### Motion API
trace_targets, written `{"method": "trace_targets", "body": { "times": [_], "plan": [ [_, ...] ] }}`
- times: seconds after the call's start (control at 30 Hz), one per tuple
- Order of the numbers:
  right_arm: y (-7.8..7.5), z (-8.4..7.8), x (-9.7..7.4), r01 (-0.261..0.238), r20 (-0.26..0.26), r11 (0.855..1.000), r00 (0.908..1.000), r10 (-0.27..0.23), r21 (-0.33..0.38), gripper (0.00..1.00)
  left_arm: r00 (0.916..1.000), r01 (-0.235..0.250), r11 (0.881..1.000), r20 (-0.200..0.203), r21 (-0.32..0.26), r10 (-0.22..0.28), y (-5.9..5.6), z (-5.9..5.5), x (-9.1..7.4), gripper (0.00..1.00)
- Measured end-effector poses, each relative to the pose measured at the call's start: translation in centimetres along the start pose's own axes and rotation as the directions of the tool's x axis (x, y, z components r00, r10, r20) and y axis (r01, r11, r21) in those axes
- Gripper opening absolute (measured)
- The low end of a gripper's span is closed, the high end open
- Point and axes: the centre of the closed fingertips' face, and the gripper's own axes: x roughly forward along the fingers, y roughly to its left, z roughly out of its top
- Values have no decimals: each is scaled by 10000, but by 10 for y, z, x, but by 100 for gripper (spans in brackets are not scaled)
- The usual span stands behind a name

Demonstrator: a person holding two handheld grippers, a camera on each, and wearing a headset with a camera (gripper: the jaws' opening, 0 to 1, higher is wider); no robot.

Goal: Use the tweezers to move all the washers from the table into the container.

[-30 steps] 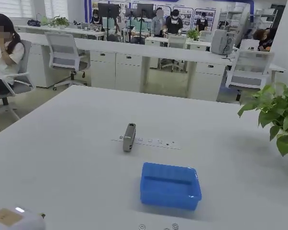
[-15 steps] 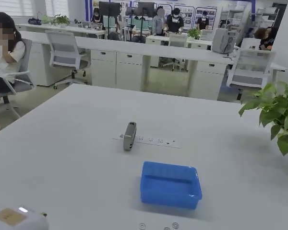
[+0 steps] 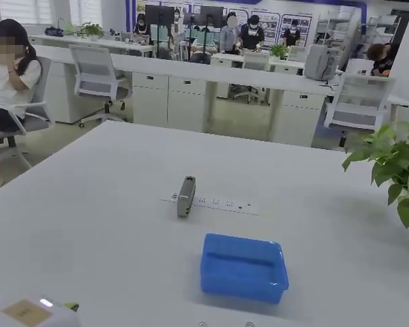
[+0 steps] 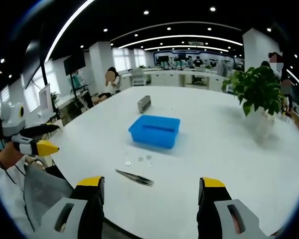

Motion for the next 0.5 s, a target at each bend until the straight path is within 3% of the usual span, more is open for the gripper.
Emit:
{"method": "trace_targets", "body": {
  "times": [0.5],
  "plan": [
    [-6, -1, 9, 155, -189, 9999, 9997, -155, 16, 75, 9992, 303, 9995, -245, 118, -300, 0, -3, 16, 96]
  ]
}}
